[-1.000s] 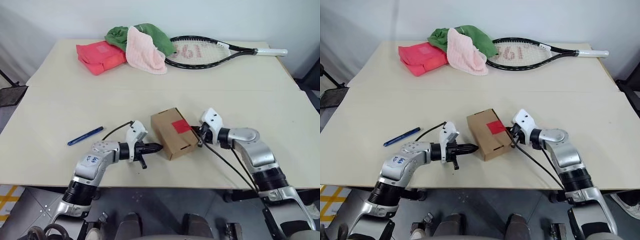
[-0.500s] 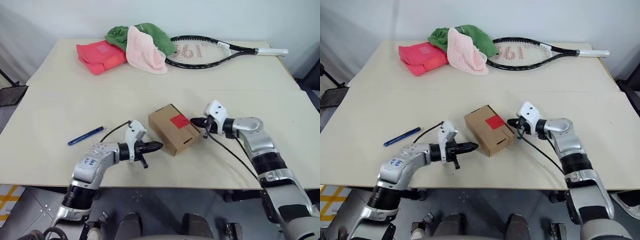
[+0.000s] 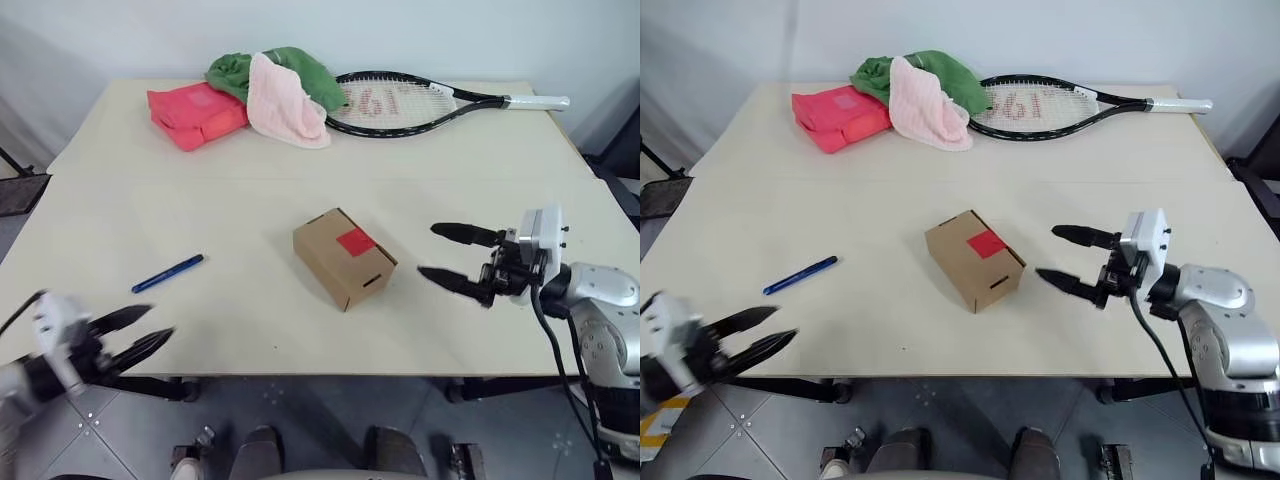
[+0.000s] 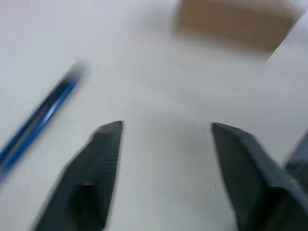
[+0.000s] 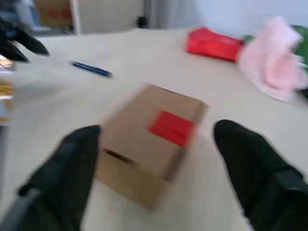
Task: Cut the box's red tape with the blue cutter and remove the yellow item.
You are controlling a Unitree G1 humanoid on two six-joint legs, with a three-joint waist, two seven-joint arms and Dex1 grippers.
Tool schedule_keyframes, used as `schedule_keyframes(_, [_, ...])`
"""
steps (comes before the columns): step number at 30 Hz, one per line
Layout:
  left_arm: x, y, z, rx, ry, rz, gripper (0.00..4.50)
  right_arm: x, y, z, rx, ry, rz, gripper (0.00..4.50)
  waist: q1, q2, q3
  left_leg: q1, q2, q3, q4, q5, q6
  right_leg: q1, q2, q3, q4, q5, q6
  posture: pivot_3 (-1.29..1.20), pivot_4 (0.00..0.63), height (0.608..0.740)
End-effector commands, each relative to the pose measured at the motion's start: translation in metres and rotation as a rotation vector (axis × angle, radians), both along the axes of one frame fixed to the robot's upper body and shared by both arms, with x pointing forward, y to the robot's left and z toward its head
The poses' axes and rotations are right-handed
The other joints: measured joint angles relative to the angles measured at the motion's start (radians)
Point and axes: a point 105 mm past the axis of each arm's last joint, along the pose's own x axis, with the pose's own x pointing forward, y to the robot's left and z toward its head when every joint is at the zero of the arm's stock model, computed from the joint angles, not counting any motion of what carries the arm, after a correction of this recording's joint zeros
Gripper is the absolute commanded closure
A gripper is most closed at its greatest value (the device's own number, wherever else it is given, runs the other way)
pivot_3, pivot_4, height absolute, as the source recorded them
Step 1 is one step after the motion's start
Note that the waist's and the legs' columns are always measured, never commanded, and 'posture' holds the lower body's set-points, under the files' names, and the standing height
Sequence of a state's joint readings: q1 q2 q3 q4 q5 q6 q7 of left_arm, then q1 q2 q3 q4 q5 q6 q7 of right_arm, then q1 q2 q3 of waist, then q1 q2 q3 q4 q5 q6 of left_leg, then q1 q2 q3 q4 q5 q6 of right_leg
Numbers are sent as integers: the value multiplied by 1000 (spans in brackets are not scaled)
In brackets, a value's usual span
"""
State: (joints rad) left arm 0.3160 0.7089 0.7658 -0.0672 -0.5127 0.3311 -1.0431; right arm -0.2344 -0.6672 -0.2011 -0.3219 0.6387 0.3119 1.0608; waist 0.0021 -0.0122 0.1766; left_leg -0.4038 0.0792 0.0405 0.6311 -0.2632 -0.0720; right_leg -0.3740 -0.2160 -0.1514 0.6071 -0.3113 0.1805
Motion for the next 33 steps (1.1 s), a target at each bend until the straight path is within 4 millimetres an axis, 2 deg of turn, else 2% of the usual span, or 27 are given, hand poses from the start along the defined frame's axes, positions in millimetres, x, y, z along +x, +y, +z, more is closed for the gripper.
schedule_keyframes(1, [-20,43,14,74,-55,142,6,-20,25,24,96,-103,44,0,3,-1,0,0,0,0,0,0,0,0,0,0,0,0,0,0,150,740])
schedule_keyframes(4, [-32,70,17,88,-56,243,6,-39,45,25,99,-150,131,0,11,-1,-1,0,0,0,0,-1,1,0,0,0,0,0,0,0,150,740])
schedule_keyframes(6, [-36,80,19,95,-57,275,6,-47,53,24,93,-170,164,0,12,-1,-1,0,1,1,-1,-1,0,-1,1,0,0,0,0,0,150,740])
schedule_keyframes(10, [-29,87,27,131,-68,256,6,-59,62,19,57,-198,224,0,13,-2,-1,0,2,2,-1,-1,0,-2,1,0,0,0,0,0,150,740])
schedule_keyframes(11, [-23,84,29,128,-71,227,6,-58,61,18,54,-195,222,0,14,-2,-1,0,2,2,-1,-1,0,-2,1,0,1,0,-1,0,150,740])
schedule_keyframes(16, [37,54,44,159,-109,11,6,-56,46,5,-25,-174,195,0,34,-3,-2,0,2,1,0,-1,0,-1,1,0,2,0,-1,0,150,740])
schedule_keyframes(22, [89,22,33,227,-3,-203,6,-49,37,1,-51,-151,153,0,13,-4,-2,1,2,5,-2,-1,-1,-3,2,0,3,0,-1,0,150,740])
schedule_keyframes(28, [114,13,8,311,156,-287,6,-46,38,4,-44,-171,118,0,-7,-4,-2,2,3,7,-2,-1,-1,-5,2,0,3,0,-1,0,150,740])
schedule_keyframes(33, [125,8,3,306,175,-290,6,-46,39,8,-29,-181,87,0,-3,-5,-2,2,3,7,-2,-1,-1,-5,2,0,4,0,-1,0,150,740])
